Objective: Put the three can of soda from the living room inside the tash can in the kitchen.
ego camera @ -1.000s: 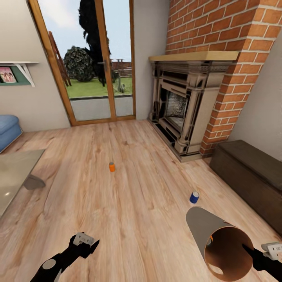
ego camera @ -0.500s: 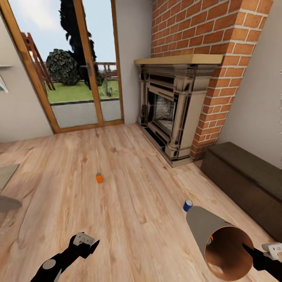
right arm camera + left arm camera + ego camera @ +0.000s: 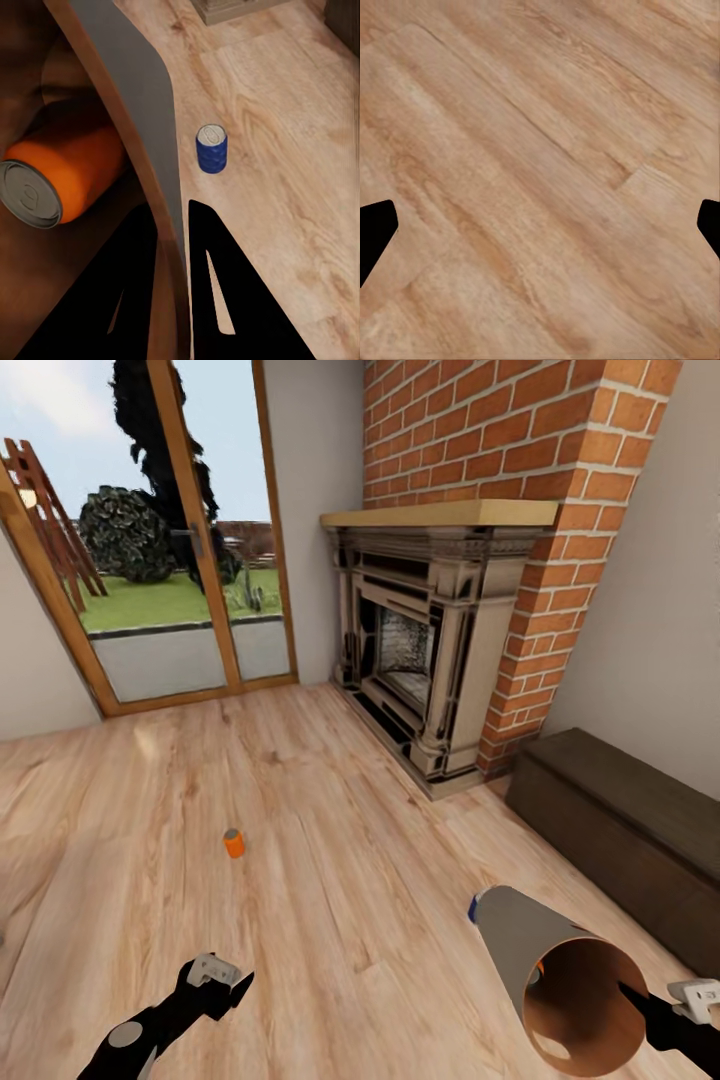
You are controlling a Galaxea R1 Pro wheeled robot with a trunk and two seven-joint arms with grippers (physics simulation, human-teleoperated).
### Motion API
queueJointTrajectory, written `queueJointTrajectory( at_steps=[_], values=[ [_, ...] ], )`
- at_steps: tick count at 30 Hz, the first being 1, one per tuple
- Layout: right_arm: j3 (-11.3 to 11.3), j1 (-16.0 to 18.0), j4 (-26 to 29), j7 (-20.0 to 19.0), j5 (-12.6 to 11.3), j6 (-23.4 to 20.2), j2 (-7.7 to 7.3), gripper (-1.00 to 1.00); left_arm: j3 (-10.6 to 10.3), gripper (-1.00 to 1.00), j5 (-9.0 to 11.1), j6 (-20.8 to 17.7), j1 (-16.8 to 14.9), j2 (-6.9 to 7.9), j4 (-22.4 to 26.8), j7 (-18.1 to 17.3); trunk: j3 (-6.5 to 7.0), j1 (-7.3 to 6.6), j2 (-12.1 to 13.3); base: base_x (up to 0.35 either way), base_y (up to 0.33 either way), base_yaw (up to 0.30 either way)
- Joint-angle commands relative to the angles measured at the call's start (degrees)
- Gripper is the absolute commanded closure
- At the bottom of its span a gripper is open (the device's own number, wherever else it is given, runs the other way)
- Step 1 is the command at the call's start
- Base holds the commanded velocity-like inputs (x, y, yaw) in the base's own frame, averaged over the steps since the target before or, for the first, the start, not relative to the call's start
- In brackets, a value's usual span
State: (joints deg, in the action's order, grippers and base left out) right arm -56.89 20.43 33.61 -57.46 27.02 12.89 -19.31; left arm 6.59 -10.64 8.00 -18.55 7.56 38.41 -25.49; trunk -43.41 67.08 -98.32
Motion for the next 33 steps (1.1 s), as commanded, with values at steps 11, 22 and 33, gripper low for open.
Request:
queueJointTrajectory(
  at_steps=[11,22,33],
  values=[
    [-0.2,0.0,0.1,-0.4,-0.5,-0.1,-0.03,1.0,0.0,-1.0,0.0,0.0,0.0,0.0,0.0,0.0,0.51,0.0,0.0,0.314,0.069,-0.227],
    [-0.3,0.0,0.1,-0.4,-0.5,-0.1,-0.03,1.0,-0.1,-1.0,0.1,0.1,0.0,0.0,0.0,0.0,1.06,0.0,0.0,0.225,-0.133,-0.162],
    [-0.1,0.0,0.1,0.0,-0.5,-0.9,-0.03,1.0,0.0,-1.0,0.3,0.1,-0.1,0.0,0.1,0.0,0.5,0.0,0.0,0.013,-0.016,-0.009]
  ],
)
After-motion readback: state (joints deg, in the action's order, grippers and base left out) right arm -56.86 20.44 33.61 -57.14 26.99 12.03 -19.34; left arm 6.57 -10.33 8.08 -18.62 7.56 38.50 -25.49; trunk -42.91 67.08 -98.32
